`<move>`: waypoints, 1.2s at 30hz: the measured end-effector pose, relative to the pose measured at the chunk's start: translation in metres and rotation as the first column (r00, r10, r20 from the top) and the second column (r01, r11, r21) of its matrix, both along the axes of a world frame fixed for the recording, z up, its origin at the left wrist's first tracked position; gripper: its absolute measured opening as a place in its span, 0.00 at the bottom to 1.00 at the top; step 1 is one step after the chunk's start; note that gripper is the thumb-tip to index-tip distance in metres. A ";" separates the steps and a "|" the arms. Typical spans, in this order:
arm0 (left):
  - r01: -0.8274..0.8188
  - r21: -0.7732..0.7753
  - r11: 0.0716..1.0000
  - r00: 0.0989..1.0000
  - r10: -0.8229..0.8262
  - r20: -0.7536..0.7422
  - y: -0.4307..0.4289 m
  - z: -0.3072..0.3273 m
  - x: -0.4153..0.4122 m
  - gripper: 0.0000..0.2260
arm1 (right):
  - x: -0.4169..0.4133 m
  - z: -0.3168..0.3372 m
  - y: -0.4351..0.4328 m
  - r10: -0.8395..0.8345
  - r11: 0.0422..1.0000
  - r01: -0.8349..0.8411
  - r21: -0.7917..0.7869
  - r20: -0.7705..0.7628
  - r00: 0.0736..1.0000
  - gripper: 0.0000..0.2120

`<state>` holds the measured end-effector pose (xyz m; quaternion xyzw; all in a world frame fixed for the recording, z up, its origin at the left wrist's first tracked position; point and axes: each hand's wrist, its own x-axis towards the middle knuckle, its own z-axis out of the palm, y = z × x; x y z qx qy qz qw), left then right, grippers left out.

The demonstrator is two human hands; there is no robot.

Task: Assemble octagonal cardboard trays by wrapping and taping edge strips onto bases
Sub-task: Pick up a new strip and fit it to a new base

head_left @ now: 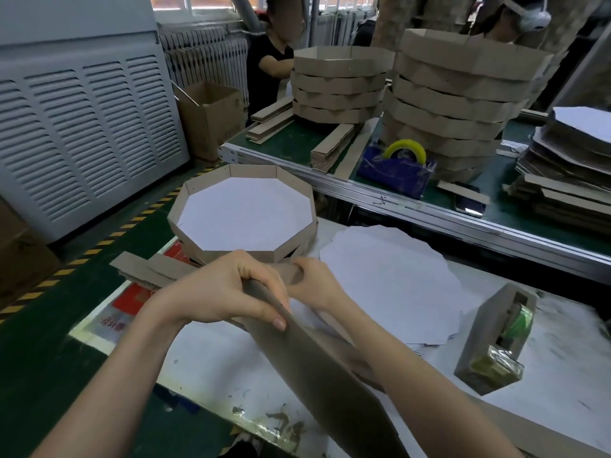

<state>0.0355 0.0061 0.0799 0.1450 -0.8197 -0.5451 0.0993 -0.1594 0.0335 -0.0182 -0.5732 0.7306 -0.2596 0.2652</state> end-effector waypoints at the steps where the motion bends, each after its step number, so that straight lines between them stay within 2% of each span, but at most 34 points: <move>1: -0.014 -0.007 1.000 1.000 0.014 0.005 0.001 0.000 -0.001 0.06 | -0.006 0.013 0.002 -0.017 0.999 0.019 -0.047 0.046 0.999 0.12; 3: -0.038 -0.037 0.999 0.999 0.039 0.012 0.004 0.002 -0.003 0.13 | -0.019 0.041 0.011 -0.032 0.989 0.047 -0.140 0.109 0.994 0.15; 6: -0.073 -0.109 0.991 0.997 0.074 -0.001 0.006 0.002 -0.008 0.31 | -0.037 0.083 0.034 -0.034 0.954 0.080 -0.287 0.161 0.986 0.13; 8: -0.090 -0.089 0.992 0.996 0.090 0.000 0.006 0.001 -0.013 0.40 | -0.044 0.109 0.051 -0.035 0.927 0.112 -0.358 0.215 0.976 0.13; 11: -0.125 -0.081 0.989 0.992 0.123 -0.027 0.005 -0.004 -0.022 0.49 | -0.054 0.139 0.075 -0.026 0.882 0.167 -0.441 0.307 0.951 0.15; 13: -0.187 -0.103 0.977 0.981 0.180 -0.071 0.004 -0.009 -0.028 0.54 | -0.060 0.150 0.092 -0.030 0.874 0.172 -0.454 0.304 0.952 0.17; 18: -0.332 -0.258 0.907 0.940 0.293 -0.178 0.004 -0.024 -0.046 0.54 | -0.083 0.144 0.133 -0.119 0.903 0.222 -0.367 0.282 0.952 0.27; 21: -0.412 -0.211 0.887 0.901 0.361 -0.240 0.007 -0.031 -0.053 0.47 | -0.104 0.126 0.157 -0.106 0.926 0.196 -0.322 0.279 0.955 0.24; 24: -0.420 -0.211 0.882 0.892 0.358 -0.277 0.004 -0.032 -0.060 0.50 | -0.128 0.107 0.176 -0.177 0.938 0.260 -0.228 0.327 0.928 0.27; 26: -0.386 -0.239 0.891 0.913 0.331 -0.240 0.002 -0.030 -0.062 0.46 | -0.141 0.101 0.186 -0.168 0.971 0.214 -0.108 0.328 0.930 0.28; 29: -0.329 -0.318 0.889 0.941 0.281 -0.188 0.006 -0.028 -0.065 0.39 | -0.147 0.102 0.192 -0.077 0.990 0.049 0.134 0.212 0.974 0.32; 31: -0.292 -0.349 0.891 0.954 0.246 -0.170 0.013 -0.026 -0.069 0.40 | -0.141 0.108 0.180 -0.103 0.990 0.084 0.111 0.180 0.978 0.25; 34: -0.208 -0.380 0.901 0.977 0.171 -0.129 0.023 -0.016 -0.076 0.40 | -0.122 0.128 0.142 -0.211 0.976 0.214 -0.051 0.060 0.976 0.15; 36: -0.166 -0.414 0.895 0.984 0.126 -0.123 0.030 -0.008 -0.078 0.39 | -0.103 0.147 0.111 -0.228 0.961 0.240 -0.138 0.101 0.969 0.12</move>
